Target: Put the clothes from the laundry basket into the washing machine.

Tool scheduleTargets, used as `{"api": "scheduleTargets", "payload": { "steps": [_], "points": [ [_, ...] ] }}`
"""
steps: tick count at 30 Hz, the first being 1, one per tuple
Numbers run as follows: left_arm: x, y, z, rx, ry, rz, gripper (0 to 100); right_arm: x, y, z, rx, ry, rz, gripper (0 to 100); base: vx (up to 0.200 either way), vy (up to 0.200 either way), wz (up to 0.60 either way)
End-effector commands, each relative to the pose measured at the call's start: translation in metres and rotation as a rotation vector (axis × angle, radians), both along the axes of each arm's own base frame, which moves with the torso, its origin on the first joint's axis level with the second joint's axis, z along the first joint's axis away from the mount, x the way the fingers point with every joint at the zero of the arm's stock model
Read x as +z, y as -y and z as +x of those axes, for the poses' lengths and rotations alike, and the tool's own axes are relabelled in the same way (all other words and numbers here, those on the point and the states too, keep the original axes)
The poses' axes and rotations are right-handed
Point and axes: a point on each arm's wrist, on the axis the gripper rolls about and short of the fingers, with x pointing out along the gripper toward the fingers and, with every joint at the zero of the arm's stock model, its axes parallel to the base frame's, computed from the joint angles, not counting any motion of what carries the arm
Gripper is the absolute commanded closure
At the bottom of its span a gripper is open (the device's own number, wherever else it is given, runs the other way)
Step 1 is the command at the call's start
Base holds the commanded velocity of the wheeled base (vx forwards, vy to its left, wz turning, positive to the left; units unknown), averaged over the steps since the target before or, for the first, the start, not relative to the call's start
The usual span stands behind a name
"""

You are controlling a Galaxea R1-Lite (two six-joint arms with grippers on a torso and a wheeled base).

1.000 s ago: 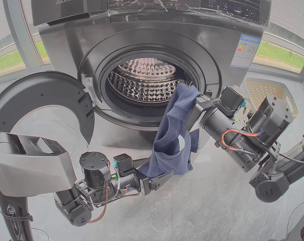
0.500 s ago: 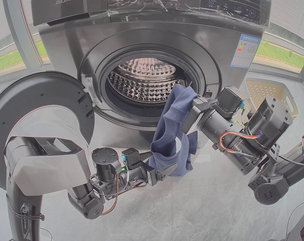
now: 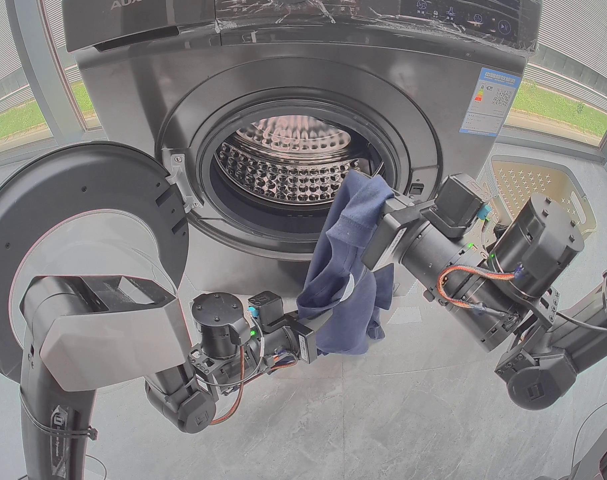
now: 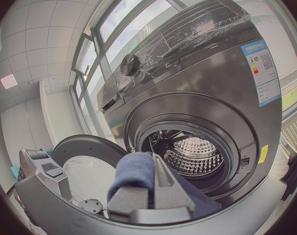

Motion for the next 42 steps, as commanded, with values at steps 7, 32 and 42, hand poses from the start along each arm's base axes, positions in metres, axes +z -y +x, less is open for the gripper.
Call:
{"api": "scheduleTargets", "payload": {
  "steps": [7, 32, 42],
  "points": [
    [0.045, -0.012, -0.014, 0.048, 0.078, -0.051, 100, 0.001, 0.021, 0.016, -0.08, -0.006, 0.001, 100, 0.0, 0.0, 0.0],
    [0.172, -0.111, -0.062, 0.305, 0.375, -0.212, 100, -0.011, 0.055, 0.02, -0.136, -0.013, 0.006, 100, 0.0, 0.0, 0.0],
    [0.187, -0.11, -0.058, 0.367, 0.425, -0.257, 100, 0.0, 0.063, 0.02, -0.17, 0.013, 0.033, 100, 0.0, 0.0, 0.0]
  ]
}}
